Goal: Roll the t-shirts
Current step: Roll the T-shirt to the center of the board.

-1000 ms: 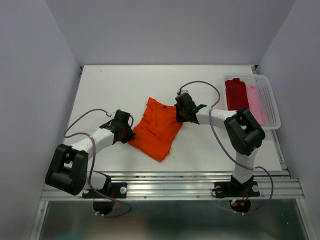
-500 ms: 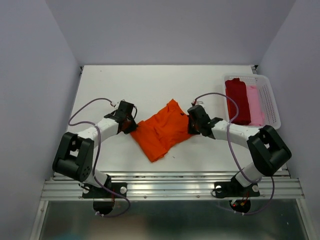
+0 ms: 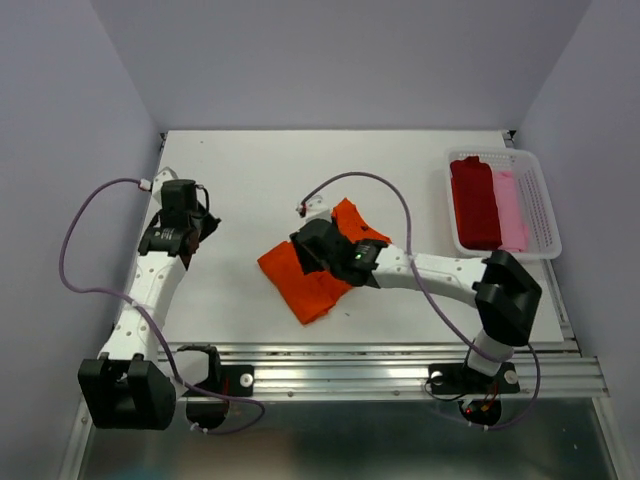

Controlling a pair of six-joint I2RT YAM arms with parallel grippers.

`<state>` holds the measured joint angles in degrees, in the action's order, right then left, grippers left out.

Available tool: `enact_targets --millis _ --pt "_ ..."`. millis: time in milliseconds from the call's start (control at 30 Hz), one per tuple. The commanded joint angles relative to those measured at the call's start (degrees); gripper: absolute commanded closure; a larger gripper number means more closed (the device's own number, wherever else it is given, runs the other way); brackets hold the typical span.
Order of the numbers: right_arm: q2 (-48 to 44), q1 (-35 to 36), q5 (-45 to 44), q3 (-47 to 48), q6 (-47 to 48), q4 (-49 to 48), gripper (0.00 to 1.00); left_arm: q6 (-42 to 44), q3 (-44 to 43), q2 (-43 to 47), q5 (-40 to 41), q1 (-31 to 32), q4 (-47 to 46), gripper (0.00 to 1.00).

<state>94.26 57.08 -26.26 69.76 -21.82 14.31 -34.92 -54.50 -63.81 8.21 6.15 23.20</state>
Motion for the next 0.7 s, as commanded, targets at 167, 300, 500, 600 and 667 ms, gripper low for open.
enact_targets --millis 167,300,500,600,667 --pt "13.14 10.85 -8.02 10.31 5.74 1.95 0.23 4.85 -1.84 4.66 -1.79 -13.87 7.65 0.8" --pt "16.13 12.97 -9.07 12.77 6.7 1.95 0.2 6.09 -1.75 4.93 -2.23 -15.64 7.83 0.8" --pt "20.17 14.9 -9.34 15.58 6.71 2.66 0.23 6.18 -0.26 4.92 -3.55 -16.0 6.95 0.8" --pt "21.84 14.9 -8.98 16.46 6.71 2.83 0.25 6.44 0.01 4.92 -3.64 -16.0 6.94 0.8" --pt "23.24 15.43 -8.72 17.08 6.62 3.36 0.25 6.44 0.1 5.01 -3.55 -16.08 6.86 0.8"
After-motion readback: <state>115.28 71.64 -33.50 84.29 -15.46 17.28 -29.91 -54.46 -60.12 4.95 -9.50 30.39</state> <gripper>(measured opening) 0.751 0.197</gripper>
